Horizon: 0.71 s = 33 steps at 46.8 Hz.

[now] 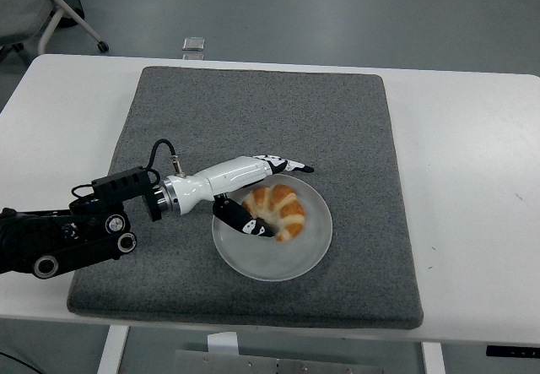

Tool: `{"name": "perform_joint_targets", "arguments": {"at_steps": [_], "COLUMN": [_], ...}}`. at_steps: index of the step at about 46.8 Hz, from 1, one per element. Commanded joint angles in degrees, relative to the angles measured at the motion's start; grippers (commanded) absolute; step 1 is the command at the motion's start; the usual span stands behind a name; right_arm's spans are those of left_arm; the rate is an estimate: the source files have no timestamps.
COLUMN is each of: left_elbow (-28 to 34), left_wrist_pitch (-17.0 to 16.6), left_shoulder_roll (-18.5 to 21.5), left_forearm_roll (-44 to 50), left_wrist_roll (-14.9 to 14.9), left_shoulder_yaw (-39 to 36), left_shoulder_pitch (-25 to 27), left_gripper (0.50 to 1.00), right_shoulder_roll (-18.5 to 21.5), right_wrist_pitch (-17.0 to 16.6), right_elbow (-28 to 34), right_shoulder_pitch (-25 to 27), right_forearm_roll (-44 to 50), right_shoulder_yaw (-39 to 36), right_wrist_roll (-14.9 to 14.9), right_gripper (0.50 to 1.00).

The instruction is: Place the bread on the plate

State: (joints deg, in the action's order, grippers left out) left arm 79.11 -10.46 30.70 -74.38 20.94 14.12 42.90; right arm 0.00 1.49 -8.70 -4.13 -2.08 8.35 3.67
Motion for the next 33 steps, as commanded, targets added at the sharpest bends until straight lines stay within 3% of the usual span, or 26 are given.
{"name": "perform_joint_targets", "arguments": {"at_steps": [1,10,13,21,33], "left_elbow": [0.35,0.00,-0.79,-5.71,-16.69], "left_wrist_pitch": [2.71,16.51,19.33,19.95,20.47], "left_shoulder_roll": [0.24,1.38,1.38,0.77,-0.46], "left_forearm_roll": [4.23,19.43,23.30,28.22,48.79], "left_wrist_roll": [-0.11,-0.73,-0.99,-2.22,-2.13], "left_shoulder_yaw": [1.78,12.50,15.76,18.05,18.58], "left_shoulder_pitch": [0.78,1.22,1.48,4.65,7.02], "left_gripper": [0.990,0.990,0.990,0.990,0.990], "right_shoulder_roll": [0.00,0.00,0.00,0.00,0.00], "right_wrist_pitch": [0.00,0.00,0.00,0.00,0.00], "right_elbow": [0.00,0.00,0.00,0.00,0.00], "right_shoulder_pitch": [0.00,0.00,0.00,0.00,0.00], "right_forearm_roll": [0.06,0.06,-0.02,-0.02,0.06], "right_shoulder_yaw": [0.00,0.09,0.00,0.00,0.00], "right_wrist_roll": [-0.07,0.02,0.02,0.02,0.02], "right_gripper": [0.930,0.930,0.930,0.930,0.930]}}
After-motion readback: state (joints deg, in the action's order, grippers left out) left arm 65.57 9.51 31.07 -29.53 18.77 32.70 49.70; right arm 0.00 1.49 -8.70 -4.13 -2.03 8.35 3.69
